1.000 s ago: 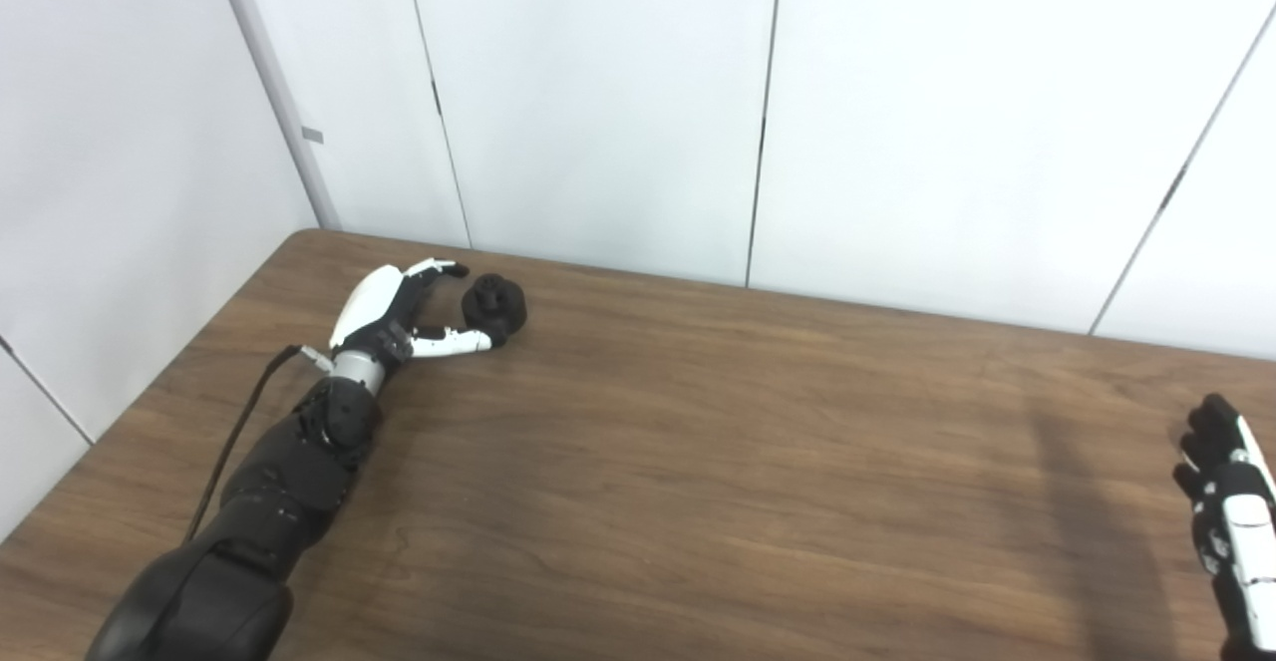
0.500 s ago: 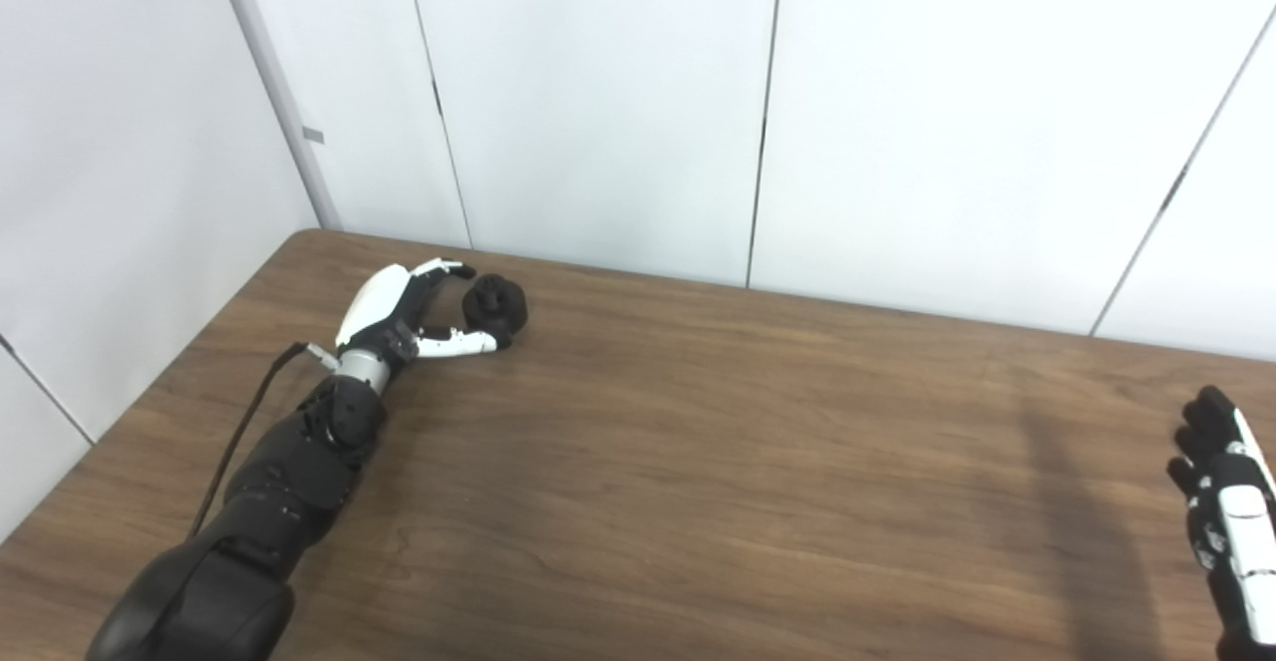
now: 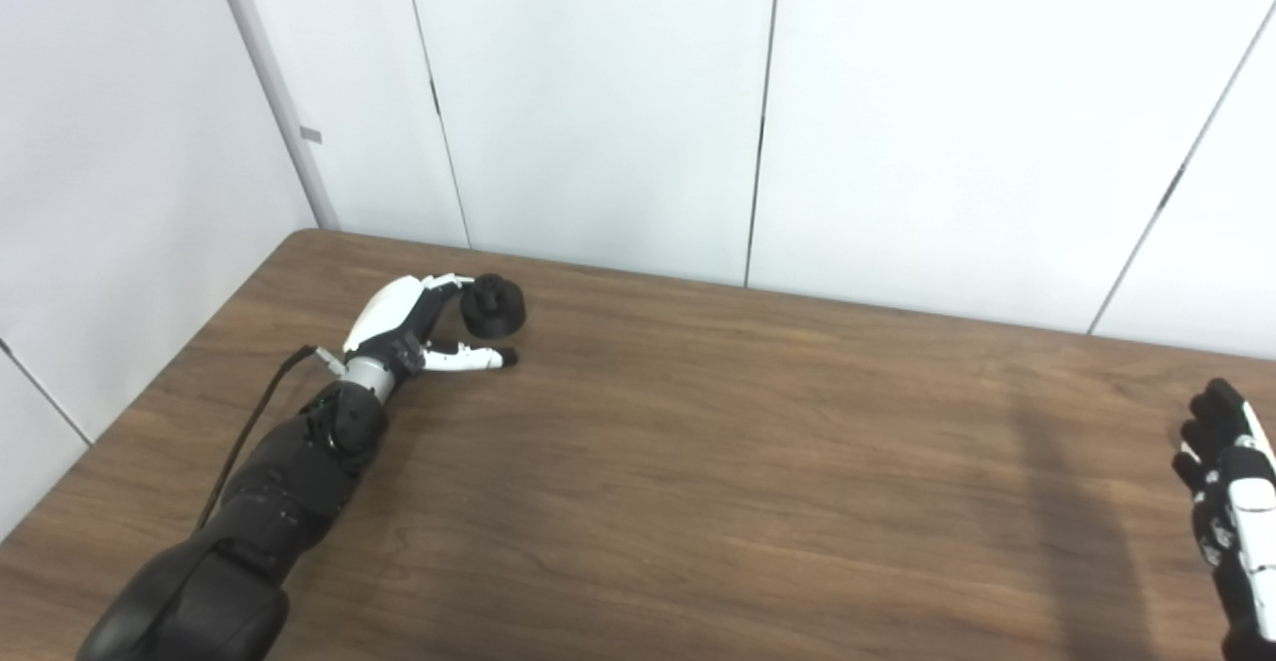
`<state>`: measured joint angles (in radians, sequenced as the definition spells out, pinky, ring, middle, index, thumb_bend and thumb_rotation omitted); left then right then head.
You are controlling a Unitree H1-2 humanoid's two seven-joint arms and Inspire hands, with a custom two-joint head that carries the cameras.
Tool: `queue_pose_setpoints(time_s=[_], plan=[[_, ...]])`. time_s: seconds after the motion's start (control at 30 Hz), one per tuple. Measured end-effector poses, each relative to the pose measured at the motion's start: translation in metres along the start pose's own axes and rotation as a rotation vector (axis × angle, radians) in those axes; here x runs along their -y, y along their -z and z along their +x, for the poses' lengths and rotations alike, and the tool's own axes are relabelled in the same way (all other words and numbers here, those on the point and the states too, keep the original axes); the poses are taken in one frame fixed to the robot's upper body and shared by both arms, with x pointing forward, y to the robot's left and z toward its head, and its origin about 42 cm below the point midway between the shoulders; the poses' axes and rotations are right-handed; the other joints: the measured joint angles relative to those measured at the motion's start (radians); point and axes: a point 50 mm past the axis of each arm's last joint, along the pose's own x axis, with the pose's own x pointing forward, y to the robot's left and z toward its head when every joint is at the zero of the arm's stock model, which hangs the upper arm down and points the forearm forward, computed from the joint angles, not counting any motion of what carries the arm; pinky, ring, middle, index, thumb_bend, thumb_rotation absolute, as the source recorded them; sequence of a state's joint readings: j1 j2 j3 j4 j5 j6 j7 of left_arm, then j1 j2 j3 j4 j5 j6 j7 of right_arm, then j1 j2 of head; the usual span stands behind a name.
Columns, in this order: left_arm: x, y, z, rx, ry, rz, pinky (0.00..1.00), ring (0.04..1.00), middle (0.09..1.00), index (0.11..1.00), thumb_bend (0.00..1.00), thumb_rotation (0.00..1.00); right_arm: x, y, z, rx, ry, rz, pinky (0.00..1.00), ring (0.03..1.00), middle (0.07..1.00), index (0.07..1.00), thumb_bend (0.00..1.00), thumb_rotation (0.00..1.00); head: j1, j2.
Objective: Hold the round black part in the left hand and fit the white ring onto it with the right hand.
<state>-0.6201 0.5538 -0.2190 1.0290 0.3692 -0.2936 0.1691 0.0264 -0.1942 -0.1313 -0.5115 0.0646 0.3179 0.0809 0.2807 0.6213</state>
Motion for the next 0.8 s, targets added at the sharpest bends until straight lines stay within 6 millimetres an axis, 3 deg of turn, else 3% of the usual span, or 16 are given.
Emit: queue_pose_setpoints(time_s=[0.37,0.8], plan=[[-0.0014,0.0019,0.0011,0.001,0.004,0.004,1.00,0.964,0.917,0.811,0.96,0.40,0.0018,0.0002,-0.0001,-0.007,0.004,-0.004,1.00,1.000,1.000,1.000,0.23,0.95,-0.005,-0.005],[0.0001,0.0024,0.0037,-0.014,-0.040,-0.059,0.97,0.933,0.879,0.759,0.92,0.28,0.0011,0.0002,-0.0001,-0.005,0.001,0.002,1.00,1.000,1.000,1.000,0.24,0.92,-0.021,-0.011]])
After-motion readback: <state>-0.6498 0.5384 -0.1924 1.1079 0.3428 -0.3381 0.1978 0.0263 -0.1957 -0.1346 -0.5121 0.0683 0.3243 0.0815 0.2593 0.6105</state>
